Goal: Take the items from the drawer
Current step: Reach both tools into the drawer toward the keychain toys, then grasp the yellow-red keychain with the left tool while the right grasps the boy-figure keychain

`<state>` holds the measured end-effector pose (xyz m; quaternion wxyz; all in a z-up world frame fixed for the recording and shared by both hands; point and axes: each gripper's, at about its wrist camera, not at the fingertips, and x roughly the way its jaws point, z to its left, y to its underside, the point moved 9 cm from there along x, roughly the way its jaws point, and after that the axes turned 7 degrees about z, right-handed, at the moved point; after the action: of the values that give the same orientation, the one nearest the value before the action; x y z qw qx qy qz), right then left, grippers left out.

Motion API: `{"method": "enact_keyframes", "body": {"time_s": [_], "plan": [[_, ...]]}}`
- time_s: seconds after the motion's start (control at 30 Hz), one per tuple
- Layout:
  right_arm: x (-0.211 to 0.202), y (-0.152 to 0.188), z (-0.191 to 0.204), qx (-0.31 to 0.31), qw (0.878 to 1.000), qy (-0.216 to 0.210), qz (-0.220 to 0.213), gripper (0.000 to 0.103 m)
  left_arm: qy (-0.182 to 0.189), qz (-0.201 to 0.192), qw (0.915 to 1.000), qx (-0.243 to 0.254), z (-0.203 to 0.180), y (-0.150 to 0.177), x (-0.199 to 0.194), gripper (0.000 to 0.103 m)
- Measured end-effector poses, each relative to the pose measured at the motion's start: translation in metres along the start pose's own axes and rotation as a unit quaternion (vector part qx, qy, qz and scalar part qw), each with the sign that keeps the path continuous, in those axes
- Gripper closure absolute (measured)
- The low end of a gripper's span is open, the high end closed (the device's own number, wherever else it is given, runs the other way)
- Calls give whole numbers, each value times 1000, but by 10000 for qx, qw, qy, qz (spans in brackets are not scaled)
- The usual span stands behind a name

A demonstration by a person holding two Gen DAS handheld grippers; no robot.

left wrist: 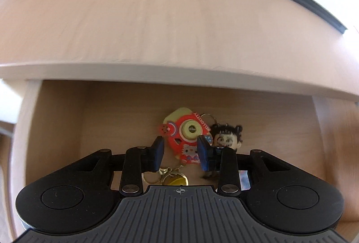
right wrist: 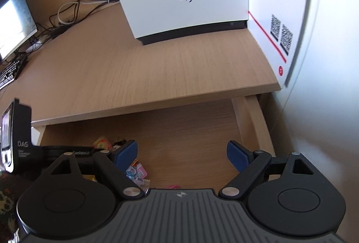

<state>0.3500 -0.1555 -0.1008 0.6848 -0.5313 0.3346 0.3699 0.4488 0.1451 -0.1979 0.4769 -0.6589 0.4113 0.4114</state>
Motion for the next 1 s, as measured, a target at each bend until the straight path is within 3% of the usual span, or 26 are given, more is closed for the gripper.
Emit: {"method": "enact_keyframes", "body": {"time_s": [0.07, 0.13, 0.23, 0.33, 0.37, 0.5, 0.63, 0.77, 0.87, 1.0], "plan": [[1, 2, 2, -32, 10000, 11, 47, 15, 467, 25, 9989, 101, -4, 0, 2, 61], [3, 3, 2, -23, 10000, 18, 78, 15, 546, 46, 9978, 363, -5, 2, 4, 60], [4, 4, -1, -1, 9999, 47, 122, 15, 441, 90, 9943, 970, -5, 5, 5, 62], [7, 4, -2, 16, 9999, 68, 153, 15, 231, 98, 9872, 1578, 0, 11, 5, 70], [7, 4, -3, 19, 9998, 70, 158, 15, 186, 102, 9867, 1614, 3, 16, 4, 78], [11, 3, -3, 15, 9998, 84, 199, 15, 163, 341, 9919, 1212, 20, 11, 2, 88], [13, 4, 1, -111, 9996, 124, 233, 15, 368, 511, 9942, 876, 11, 18, -4, 96], [17, 5, 7, -234, 9992, 123, 303, 15, 592, 422, 9933, 894, 7, 25, -43, 96], [32, 4, 18, -269, 9978, 9, 607, 15, 669, 245, 9932, 923, 14, 27, -77, 96], [63, 2, 47, -583, 9928, -229, 1022, 20, 677, -30, 9936, 902, -7, 31, -106, 96]]}}
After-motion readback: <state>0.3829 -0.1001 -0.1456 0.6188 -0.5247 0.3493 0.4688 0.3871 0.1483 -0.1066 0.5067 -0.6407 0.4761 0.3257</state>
